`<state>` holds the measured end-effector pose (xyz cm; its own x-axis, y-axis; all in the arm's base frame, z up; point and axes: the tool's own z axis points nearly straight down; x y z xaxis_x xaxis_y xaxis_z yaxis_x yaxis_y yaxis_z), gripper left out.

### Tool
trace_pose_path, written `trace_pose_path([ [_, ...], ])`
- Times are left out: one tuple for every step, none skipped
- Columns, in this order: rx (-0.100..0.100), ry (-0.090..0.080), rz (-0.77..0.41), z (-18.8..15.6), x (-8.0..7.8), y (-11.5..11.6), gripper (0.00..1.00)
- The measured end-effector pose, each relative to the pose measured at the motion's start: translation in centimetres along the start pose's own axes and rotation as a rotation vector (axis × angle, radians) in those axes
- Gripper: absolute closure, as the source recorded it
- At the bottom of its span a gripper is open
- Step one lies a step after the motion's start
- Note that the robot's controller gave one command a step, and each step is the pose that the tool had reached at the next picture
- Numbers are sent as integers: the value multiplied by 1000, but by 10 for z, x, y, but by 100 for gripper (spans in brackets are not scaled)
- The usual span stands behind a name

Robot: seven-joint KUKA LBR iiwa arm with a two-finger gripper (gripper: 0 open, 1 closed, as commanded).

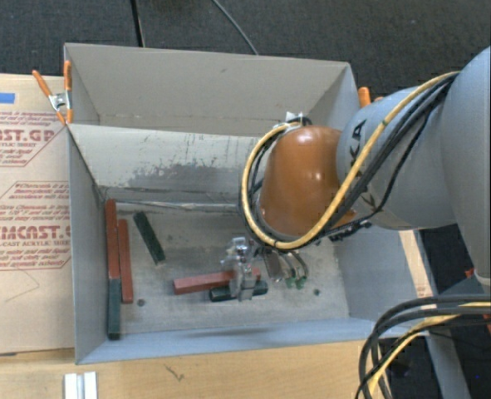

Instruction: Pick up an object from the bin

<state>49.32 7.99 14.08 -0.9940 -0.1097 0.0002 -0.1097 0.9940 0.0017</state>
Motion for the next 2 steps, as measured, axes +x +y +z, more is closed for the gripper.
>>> trace_pose_path([
  [1,1,55,-8,0,-7,100],
  [1,-12,71,-12,-7,0,100],
])
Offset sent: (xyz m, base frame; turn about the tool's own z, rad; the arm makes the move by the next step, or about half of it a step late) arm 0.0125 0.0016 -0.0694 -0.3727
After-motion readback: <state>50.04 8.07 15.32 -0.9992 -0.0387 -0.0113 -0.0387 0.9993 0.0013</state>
